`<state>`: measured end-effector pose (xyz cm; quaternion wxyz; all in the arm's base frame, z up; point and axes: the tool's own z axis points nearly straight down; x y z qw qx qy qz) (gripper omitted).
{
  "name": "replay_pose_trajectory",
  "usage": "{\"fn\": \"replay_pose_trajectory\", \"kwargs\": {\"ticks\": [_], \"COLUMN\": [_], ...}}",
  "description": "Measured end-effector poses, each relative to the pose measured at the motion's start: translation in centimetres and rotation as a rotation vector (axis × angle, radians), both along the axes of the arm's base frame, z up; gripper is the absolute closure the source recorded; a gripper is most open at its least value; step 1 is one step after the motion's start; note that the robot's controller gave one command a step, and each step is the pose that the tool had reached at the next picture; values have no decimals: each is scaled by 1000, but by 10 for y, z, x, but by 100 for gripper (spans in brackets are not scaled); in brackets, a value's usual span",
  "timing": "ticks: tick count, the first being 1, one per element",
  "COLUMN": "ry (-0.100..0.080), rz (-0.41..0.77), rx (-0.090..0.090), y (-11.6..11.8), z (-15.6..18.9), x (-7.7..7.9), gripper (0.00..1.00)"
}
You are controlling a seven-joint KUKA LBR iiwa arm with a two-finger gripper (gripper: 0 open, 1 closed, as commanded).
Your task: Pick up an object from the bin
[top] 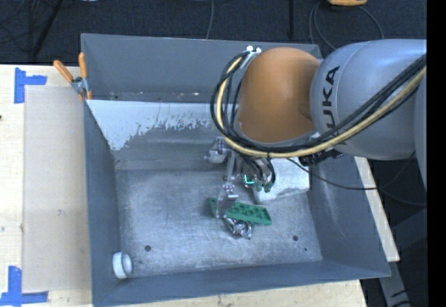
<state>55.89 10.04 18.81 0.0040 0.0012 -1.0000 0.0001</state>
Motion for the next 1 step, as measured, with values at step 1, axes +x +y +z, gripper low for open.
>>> {"fn": "replay_pose_trajectory", "kwargs": {"ticks": [1], "ry": [-3], "rz": [222], "rx": [0], "y": [-62], "z": [-58], "x": [-18], "gripper": [0]}}
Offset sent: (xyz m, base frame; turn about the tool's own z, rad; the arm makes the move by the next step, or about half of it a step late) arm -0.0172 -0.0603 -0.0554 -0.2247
